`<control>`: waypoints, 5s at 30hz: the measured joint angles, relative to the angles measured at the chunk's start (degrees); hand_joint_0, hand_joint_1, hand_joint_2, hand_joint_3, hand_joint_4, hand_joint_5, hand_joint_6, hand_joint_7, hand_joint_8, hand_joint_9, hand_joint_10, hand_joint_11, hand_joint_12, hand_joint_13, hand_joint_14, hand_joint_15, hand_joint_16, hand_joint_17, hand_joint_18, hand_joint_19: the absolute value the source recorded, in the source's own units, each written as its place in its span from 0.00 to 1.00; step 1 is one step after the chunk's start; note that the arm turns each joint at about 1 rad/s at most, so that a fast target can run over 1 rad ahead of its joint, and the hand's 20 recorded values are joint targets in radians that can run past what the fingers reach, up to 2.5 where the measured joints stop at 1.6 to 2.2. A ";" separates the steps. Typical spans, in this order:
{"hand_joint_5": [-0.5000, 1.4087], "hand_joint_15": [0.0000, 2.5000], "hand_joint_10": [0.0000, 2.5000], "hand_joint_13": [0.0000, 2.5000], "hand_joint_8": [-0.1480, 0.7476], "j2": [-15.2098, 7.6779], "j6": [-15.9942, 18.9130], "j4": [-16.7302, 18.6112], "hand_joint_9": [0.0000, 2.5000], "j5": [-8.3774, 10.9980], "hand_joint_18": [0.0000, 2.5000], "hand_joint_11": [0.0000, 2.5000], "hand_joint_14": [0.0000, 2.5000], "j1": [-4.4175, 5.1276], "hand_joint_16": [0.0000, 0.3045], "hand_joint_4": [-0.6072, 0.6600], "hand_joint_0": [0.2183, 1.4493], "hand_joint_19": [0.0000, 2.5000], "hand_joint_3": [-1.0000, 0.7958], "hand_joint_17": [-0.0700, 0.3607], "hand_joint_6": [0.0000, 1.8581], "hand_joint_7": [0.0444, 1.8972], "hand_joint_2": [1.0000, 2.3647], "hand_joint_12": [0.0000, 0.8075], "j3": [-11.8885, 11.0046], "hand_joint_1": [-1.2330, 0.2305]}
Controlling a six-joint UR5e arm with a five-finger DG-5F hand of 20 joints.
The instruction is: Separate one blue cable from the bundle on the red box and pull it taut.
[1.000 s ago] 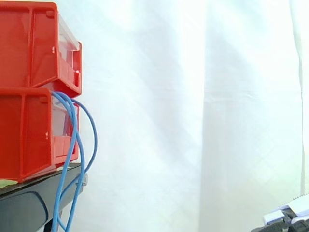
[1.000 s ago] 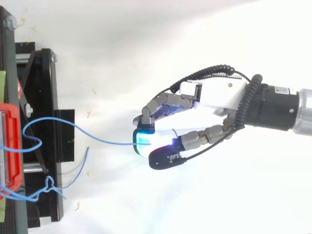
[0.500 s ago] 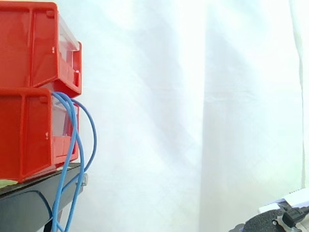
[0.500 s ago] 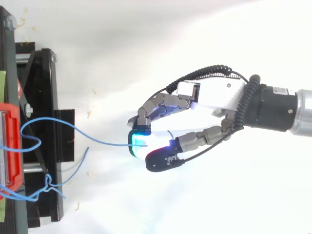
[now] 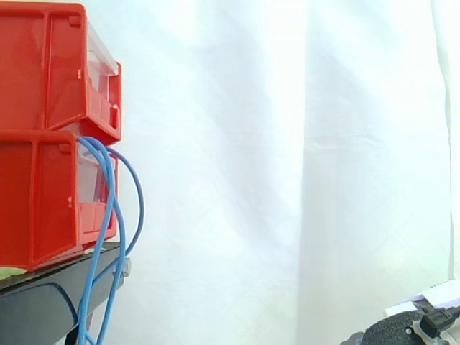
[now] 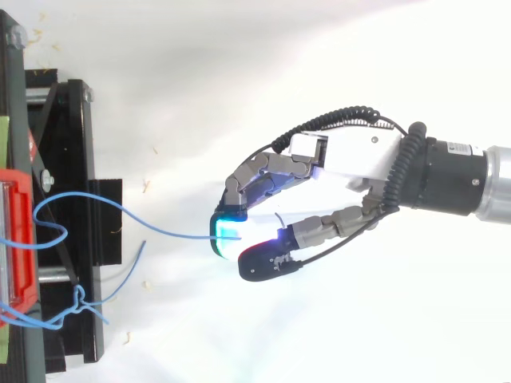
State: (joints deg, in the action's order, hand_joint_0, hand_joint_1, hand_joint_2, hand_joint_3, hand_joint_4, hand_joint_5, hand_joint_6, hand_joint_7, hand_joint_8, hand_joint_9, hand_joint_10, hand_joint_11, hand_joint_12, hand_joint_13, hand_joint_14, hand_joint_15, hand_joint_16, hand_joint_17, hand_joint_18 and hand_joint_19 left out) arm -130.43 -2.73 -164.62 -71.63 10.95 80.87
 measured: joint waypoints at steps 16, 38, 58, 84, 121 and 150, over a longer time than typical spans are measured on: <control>0.24 0.13 0.00 0.29 0.44 0.00 0.00 0.00 0.33 0.00 0.18 0.04 0.01 -0.03 0.21 0.49 0.27 0.12 0.50 0.49 0.47 0.49 0.18 0.47 0.00 0.26; 0.24 0.14 0.00 0.32 0.50 0.00 0.00 0.00 0.37 0.00 0.23 0.07 0.01 -0.03 0.22 0.51 0.26 0.14 0.50 0.52 0.47 0.50 0.19 0.50 -0.01 0.27; 0.24 0.14 0.00 0.32 0.50 0.00 -0.02 0.00 0.37 0.00 0.23 0.07 0.01 -0.04 0.22 0.51 0.27 0.14 0.50 0.52 0.47 0.50 0.18 0.51 0.00 0.27; 0.24 0.14 0.00 0.31 0.49 0.00 -0.01 0.00 0.37 0.00 0.23 0.08 0.01 -0.03 0.23 0.51 0.27 0.14 0.50 0.52 0.47 0.50 0.16 0.51 0.00 0.27; 0.24 0.14 0.00 0.31 0.49 0.00 -0.01 0.00 0.37 0.00 0.22 0.08 0.01 -0.03 0.23 0.51 0.28 0.14 0.51 0.52 0.47 0.50 0.12 0.51 0.01 0.27; 0.24 0.14 0.00 0.31 0.49 0.00 -0.02 0.00 0.37 0.00 0.23 0.08 0.01 -0.02 0.22 0.52 0.28 0.14 0.51 0.52 0.47 0.49 0.12 0.51 0.00 0.27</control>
State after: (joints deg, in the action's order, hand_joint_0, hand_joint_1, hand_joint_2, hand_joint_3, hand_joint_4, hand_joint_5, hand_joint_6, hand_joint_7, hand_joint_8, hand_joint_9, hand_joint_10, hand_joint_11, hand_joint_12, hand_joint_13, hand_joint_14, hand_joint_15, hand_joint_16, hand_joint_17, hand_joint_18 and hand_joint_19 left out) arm -130.43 -2.75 -164.62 -71.63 10.93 80.87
